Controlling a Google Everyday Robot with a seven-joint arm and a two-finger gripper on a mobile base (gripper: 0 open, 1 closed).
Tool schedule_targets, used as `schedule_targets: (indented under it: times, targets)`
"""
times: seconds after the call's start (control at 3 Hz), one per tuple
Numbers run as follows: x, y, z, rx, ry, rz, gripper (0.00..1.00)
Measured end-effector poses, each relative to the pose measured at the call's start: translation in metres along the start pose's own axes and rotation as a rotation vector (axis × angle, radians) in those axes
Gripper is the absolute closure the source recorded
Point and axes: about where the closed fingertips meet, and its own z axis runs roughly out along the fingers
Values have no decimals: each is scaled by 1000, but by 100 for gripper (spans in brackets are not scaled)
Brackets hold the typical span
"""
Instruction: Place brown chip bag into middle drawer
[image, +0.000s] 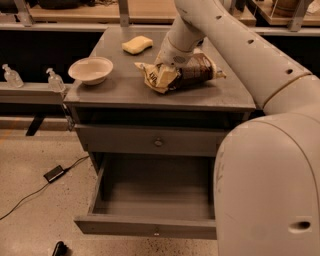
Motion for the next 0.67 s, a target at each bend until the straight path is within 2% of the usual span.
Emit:
schedule_targets:
  times: [0.33, 0.67]
  targets:
    - [0, 0, 0, 0, 0, 0, 100]
    - [2, 16, -49, 48, -27, 13, 100]
